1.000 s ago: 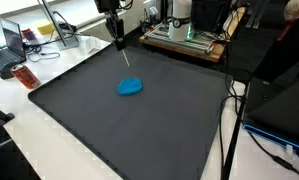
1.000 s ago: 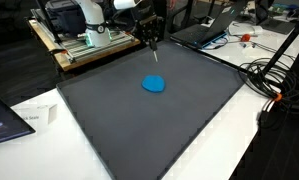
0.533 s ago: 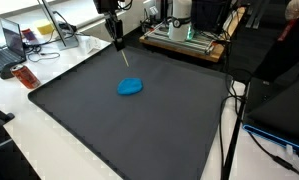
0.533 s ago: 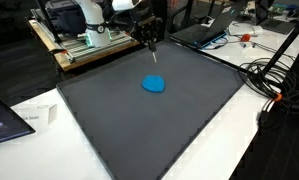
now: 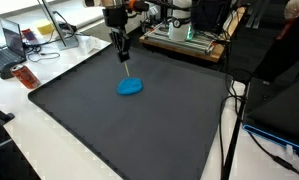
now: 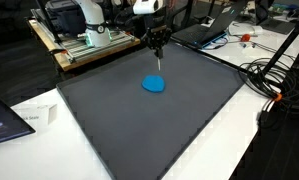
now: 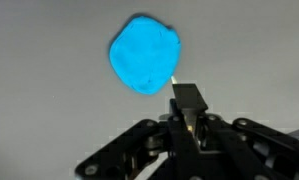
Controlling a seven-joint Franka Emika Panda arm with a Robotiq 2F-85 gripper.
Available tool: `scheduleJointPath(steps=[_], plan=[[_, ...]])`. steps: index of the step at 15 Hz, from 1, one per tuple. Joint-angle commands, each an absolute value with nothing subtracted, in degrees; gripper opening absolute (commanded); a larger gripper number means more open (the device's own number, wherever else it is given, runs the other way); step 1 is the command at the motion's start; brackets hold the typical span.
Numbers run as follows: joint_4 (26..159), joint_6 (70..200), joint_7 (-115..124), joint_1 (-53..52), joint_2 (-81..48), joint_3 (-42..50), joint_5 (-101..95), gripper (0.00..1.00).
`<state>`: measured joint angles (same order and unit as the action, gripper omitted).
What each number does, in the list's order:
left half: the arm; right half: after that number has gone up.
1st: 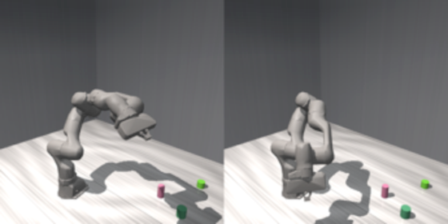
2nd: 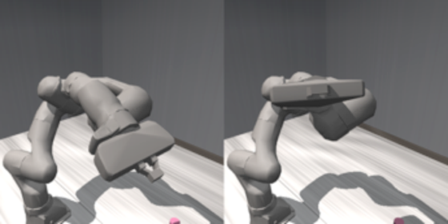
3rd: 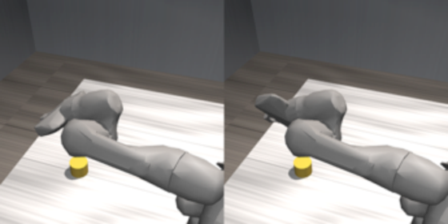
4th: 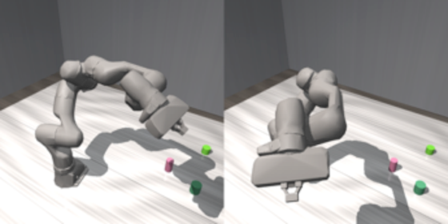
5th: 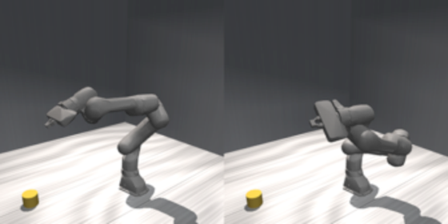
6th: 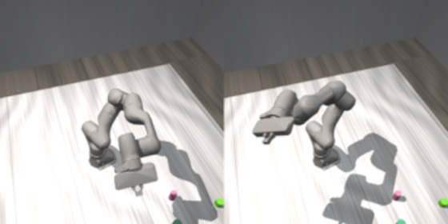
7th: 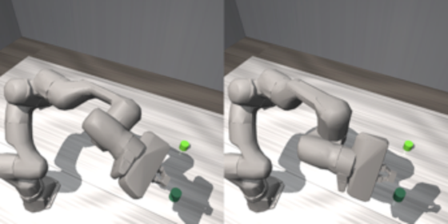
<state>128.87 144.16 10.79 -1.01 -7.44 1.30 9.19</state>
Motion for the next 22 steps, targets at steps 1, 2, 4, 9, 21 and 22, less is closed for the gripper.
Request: scheduleJointPath(steps=[1, 2, 4, 9, 21, 22], plan=[[129.5, 147.0, 18.2, -2.6, -9.0, 1.9, 0.9, 0.03], [129.5, 147.5, 19.9, -2.9, -9.4, 2.1, -1.0, 0.03], [129.8, 149.3, 24.4, -4.1, -10.3, 2.6, -5.5, 0.03], [129.6, 150.3, 30.3, -6.4, -12.4, 3.1, -10.9, 0.03], [128.3, 154.6, 38.4, -11.1, -18.5, 6.5, -16.2, 0.03], [128.1, 154.7, 38.5, -11.5, -19.2, 6.7, -16.3, 0.03]])
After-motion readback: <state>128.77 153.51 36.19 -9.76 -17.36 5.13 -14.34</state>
